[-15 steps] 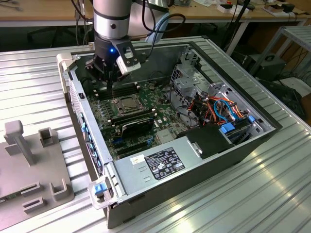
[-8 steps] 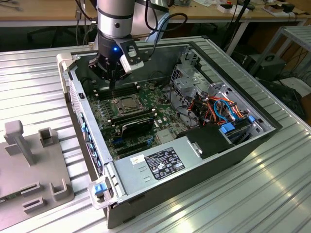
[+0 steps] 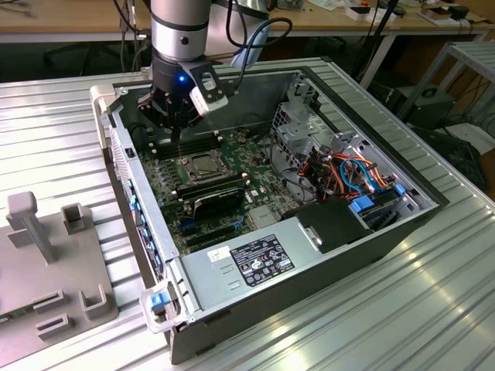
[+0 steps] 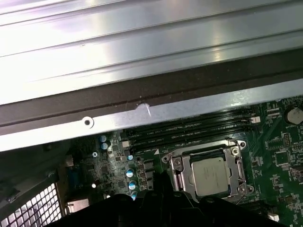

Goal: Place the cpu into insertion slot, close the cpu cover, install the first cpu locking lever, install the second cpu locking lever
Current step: 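Install the first cpu locking lever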

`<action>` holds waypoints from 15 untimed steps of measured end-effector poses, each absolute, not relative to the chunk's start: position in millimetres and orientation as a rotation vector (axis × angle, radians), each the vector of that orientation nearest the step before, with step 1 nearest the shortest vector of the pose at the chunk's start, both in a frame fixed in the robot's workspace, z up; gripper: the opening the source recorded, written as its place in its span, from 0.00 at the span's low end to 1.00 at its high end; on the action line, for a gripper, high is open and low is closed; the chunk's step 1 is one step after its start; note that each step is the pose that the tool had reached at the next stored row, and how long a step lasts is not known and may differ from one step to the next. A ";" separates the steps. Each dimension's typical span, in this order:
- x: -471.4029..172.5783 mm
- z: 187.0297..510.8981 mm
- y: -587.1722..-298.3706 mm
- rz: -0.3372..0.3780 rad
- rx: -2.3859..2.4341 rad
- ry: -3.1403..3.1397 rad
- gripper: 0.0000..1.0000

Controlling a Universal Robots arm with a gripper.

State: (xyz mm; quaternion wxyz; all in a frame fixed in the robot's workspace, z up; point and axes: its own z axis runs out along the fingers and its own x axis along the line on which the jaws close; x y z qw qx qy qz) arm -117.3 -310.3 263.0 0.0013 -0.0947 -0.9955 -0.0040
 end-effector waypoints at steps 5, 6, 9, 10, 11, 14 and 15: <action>-117.3 261.0 -301.4 -0.012 -0.277 -3.123 0.11; -115.8 260.4 -299.6 -0.012 -0.275 -3.123 0.11; -108.6 259.5 -299.2 -0.012 -0.275 -3.121 0.11; -105.9 259.2 -299.2 -0.012 -0.274 -3.121 0.11; -103.2 258.9 -299.3 -0.012 -0.274 -3.120 0.11; -93.9 257.7 -299.2 -0.011 -0.274 -3.119 0.11; -89.4 257.0 -299.3 -0.011 -0.274 -3.118 0.11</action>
